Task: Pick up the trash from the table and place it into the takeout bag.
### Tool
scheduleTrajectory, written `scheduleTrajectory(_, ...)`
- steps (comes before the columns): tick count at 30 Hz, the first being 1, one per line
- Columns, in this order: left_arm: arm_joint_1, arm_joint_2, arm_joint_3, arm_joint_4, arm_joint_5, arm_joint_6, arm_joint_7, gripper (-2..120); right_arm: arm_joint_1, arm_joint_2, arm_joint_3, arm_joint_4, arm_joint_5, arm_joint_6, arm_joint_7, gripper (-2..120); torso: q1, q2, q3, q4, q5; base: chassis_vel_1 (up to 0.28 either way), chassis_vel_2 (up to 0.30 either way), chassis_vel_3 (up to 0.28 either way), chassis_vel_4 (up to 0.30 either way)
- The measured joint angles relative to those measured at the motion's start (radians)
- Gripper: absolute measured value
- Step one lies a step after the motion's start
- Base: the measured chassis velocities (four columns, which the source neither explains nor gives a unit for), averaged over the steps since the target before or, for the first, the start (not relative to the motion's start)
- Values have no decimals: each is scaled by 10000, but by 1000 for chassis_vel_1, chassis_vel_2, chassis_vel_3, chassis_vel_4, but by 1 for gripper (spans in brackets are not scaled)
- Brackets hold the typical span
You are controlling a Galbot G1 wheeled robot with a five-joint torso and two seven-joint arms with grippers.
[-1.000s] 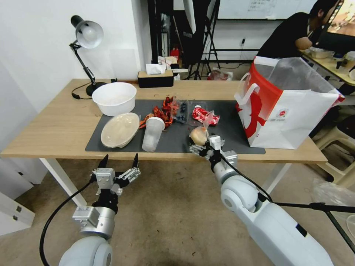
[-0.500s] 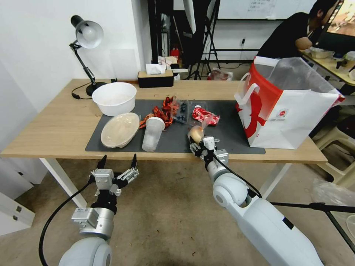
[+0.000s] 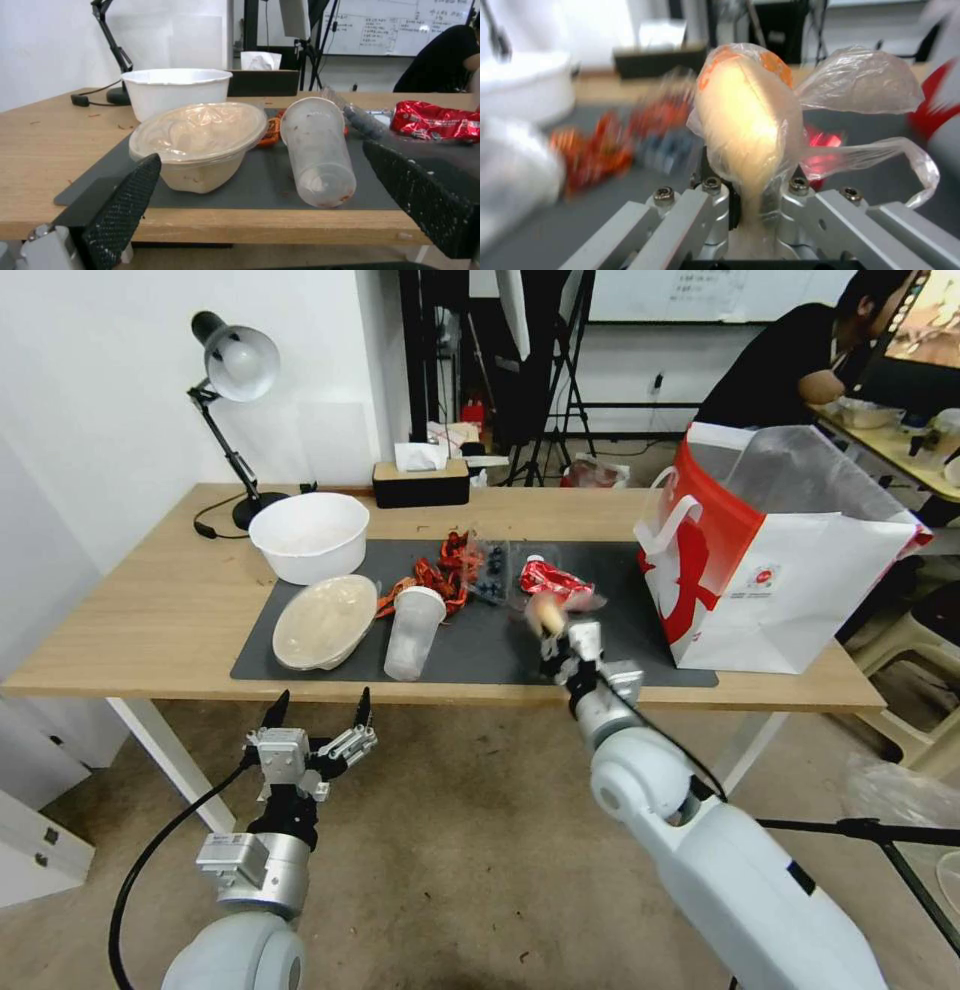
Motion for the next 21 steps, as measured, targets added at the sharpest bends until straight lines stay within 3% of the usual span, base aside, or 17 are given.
scheduleTrajectory(13,41,-6,160,72,253,-89,18,100,1288,-1062,2990,1690,2565,-392,681,4,1,0,0,0,-2,0,0,0,0)
scheduleTrajectory(18,57,-6,190,74,287,-124,35,100,1838,-1230,3583,1610,2830,-477,1017,4,0,0,0,1,1,0,0,0,0)
scheduleTrajectory(21,62,-6,201,70,294,-130,45,100,2145,-1334,3916,1310,2831,-1027,1587,4,1,0,1,0,3,0,0,0,0)
